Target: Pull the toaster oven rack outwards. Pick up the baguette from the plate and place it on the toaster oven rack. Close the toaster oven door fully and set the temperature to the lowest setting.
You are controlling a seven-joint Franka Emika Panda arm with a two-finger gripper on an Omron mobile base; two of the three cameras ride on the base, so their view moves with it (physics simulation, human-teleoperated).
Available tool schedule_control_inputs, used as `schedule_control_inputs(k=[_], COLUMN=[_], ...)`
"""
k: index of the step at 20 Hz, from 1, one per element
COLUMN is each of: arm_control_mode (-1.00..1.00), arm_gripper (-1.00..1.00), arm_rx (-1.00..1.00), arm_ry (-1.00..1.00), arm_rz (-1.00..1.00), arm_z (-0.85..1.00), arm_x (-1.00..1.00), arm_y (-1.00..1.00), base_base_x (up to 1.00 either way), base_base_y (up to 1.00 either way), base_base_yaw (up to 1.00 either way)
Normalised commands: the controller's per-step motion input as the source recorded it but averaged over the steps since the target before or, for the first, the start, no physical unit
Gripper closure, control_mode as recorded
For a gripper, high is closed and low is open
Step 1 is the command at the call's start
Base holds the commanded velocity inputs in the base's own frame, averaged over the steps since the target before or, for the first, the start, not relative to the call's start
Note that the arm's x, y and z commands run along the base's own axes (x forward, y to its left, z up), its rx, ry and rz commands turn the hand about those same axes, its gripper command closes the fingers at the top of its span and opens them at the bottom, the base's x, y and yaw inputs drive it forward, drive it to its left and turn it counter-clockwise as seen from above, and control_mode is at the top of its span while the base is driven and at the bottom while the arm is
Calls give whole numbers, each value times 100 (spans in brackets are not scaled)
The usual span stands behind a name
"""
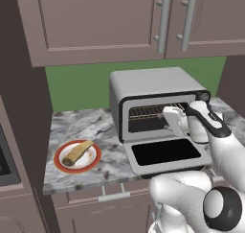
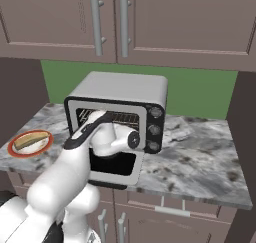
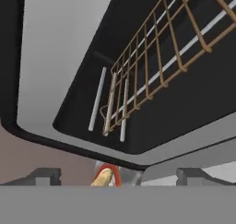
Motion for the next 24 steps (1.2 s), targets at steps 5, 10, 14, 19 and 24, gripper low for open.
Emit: schedule_control_inputs(k=[5, 10, 14, 19, 24], arm_control_mode=[-100, -100, -100, -100, -100], arm_gripper=[-100, -100, -100, -100, -100], arm_rx=[0, 0, -1, -1, -1], arm_ry=[0, 0, 0, -1, -5], arm_rz=[0, 0, 0, -1, -3], arm_z=[-4, -10, -32, -23, -13], arm_x=[41, 32, 26, 34, 33], arm_y=[-4, -4, 0, 0, 0], base_base_x=[0, 0, 0, 0, 0], base_base_y=[0, 0, 0, 0, 0], base_base_yaw=[0, 0, 0, 0, 0])
